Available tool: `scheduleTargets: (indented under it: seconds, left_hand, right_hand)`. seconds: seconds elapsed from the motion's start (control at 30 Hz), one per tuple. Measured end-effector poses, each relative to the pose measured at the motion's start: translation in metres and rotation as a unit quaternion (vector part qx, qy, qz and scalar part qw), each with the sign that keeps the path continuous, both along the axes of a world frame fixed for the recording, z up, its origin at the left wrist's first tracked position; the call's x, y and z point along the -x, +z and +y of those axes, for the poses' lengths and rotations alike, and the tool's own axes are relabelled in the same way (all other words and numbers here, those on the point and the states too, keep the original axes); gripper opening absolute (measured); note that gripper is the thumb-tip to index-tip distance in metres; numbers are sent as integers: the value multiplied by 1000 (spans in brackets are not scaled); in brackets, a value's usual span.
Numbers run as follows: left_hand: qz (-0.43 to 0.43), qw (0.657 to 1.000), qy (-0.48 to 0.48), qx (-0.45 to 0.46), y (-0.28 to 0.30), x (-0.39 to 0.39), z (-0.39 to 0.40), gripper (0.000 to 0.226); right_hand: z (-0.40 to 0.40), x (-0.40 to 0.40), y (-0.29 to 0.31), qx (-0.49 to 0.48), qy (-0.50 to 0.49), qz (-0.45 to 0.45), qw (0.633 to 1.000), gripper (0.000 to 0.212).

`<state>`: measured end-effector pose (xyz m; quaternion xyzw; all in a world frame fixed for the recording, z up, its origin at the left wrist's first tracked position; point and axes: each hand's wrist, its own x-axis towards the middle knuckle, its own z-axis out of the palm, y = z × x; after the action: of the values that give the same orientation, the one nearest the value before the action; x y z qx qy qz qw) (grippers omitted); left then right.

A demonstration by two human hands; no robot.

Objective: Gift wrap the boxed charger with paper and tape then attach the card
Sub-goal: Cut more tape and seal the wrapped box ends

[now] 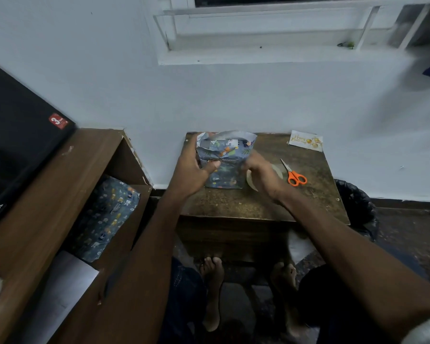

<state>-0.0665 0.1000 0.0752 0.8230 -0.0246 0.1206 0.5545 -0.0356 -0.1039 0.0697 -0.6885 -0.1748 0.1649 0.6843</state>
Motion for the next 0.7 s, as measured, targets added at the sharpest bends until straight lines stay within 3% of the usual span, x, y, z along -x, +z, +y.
scheduleTargets:
  seconds: [0.07, 0.13, 0.2, 0.3, 0.4, 0.47, 0.7]
  left_hand:
    - [4, 1000, -10, 11, -1, -1, -3, 66]
    - [22, 999, -40, 24, -2, -2, -6, 69]
    - [58, 993, -69, 73, 0, 2, -11, 69]
    - [88, 958, -98, 253, 16, 9, -25, 39]
    - [107, 917, -84, 374, 19, 5, -25, 63]
    - [134, 899, -60, 412, 16, 0, -21, 71]
    - [173, 859, -21, 482, 10, -6, -19, 52]
  right_hand:
    - [-2, 1, 10, -152, -18, 59, 986, 56]
    - [-1, 1, 13, -199, -36, 99, 974, 62]
    - [5, 1, 8, -208, -57, 128, 968, 59]
    - [11, 1, 6, -205, -102, 133, 964, 55]
    - [14, 3, 11, -207, -127, 142, 960, 57]
    - [15, 2, 8, -216, -128, 150, 956, 60]
    - [13, -1, 11, -242, -93, 165, 952, 47]
